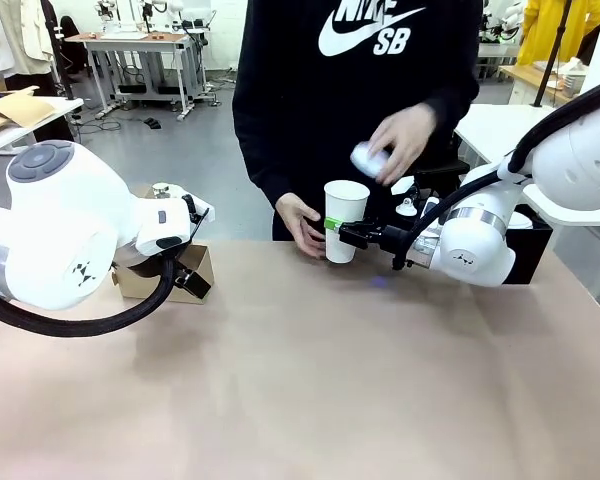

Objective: Pour a drink into a cup and package it in a carrier.
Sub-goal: When a person places the Paper Cup Lid on the 600 ml Paper Cup , lift the 600 ml Paper Cup.

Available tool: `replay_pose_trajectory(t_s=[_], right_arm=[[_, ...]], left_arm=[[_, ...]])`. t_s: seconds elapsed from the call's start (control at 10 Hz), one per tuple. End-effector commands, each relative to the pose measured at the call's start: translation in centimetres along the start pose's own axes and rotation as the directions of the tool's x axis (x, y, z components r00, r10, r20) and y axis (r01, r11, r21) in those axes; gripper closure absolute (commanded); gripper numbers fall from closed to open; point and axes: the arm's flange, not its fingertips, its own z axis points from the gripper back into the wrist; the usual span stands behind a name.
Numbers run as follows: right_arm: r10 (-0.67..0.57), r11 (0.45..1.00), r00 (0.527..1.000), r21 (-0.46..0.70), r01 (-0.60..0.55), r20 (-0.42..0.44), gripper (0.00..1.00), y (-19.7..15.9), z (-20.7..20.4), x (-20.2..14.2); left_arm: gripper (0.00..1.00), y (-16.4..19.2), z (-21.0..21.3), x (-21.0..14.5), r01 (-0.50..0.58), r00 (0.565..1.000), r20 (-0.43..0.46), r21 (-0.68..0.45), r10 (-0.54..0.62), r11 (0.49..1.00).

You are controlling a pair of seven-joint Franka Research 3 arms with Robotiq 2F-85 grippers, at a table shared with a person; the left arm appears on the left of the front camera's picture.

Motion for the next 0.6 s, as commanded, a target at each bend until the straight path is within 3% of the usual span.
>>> replay_pose_trajectory(t_s=[0.0,0.5], right_arm=[[0.022,1.000,1.000,-0.004,-0.022,-0.003,0.20,0.12,-0.17,0.11],[0.022,1.000,1.000,-0.004,-0.022,-0.003,0.20,0.12,-0.17,0.11]], left_arm=[[0.00,0.02,0.03,-0.03,-0.002,1.000,0.001,-0.001,0.002,1.000],[0.00,0.02,0.03,-0.03,-0.002,1.000,0.001,-0.001,0.002,1.000]])
